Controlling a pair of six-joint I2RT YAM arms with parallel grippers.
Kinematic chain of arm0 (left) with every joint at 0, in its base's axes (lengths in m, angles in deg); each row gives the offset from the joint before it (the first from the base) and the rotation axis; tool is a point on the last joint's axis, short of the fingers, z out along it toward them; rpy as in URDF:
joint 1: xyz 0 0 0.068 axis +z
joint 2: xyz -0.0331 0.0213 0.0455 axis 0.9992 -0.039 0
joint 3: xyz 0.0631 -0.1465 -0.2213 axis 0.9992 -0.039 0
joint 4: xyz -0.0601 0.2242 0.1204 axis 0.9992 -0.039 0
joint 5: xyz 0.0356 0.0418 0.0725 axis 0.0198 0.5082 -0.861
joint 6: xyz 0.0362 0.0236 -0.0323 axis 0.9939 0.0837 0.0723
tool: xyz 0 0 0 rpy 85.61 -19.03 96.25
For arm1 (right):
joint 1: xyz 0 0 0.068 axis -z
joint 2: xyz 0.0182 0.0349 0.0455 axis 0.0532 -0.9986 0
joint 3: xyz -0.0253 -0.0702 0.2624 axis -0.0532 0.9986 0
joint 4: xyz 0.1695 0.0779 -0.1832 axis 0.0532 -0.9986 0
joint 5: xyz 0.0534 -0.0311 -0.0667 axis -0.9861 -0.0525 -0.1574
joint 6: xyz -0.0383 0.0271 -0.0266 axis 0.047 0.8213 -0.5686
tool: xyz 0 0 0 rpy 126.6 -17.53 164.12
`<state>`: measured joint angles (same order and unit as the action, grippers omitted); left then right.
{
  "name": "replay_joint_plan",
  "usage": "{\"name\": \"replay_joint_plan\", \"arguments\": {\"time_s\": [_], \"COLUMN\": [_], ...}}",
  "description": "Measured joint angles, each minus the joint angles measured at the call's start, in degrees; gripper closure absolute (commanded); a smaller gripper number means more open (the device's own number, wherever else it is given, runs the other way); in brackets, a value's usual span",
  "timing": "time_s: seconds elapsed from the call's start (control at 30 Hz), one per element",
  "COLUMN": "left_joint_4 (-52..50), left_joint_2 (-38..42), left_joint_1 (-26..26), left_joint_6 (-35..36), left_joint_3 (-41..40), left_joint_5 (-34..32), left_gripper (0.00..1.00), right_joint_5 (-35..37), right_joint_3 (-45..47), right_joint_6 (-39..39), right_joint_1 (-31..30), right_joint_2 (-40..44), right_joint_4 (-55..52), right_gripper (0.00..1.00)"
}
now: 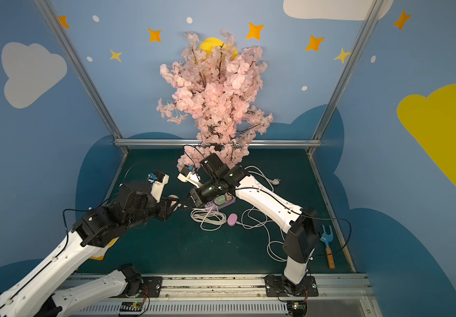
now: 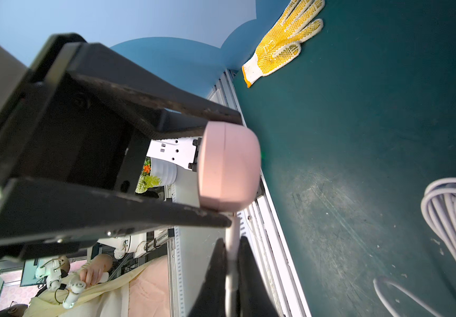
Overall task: Charge the bluetooth headset
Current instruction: Adjust the charging cable for the bluetooth headset.
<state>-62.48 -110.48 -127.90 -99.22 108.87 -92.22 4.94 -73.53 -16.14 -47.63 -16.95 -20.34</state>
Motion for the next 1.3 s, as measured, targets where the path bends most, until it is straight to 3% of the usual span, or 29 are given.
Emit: {"name": "replay_joint_plan", "arguments": {"time_s": [0.17, 0.43, 0.7, 1.3], "left_joint_4": [-0.09, 0.22, 0.39, -1.92], "left_joint_2": [0.74, 1.46, 1.90, 1.55], "left_joint_1": [0.96, 6.91, 8.02, 8.41], "left_joint_6": [-1.18, -5.86, -8.74, -10.03], "left_joint_3": [0.00, -0.02, -0.17, -0.17], "left_joint_5": [2.43, 11.58, 12.76, 14.49], "left_gripper": [0.97, 0.97, 0.97, 0.97], "right_joint_5": [-0.33, 1.66, 2.29, -4.55], "right_joint_3": [1.95, 5.84, 6.36, -3.08], "right_joint_6": [-0.13, 1.60, 2.29, -1.66], "right_joint_1": [-0.17, -1.14, -1.25, -0.81], "right_joint_2": [1.25, 4.24, 4.55, -2.60], "right_joint_4": [2.27, 8.66, 10.73, -1.22], "right_gripper": [1.00, 1.00, 1.00, 1.00]}}
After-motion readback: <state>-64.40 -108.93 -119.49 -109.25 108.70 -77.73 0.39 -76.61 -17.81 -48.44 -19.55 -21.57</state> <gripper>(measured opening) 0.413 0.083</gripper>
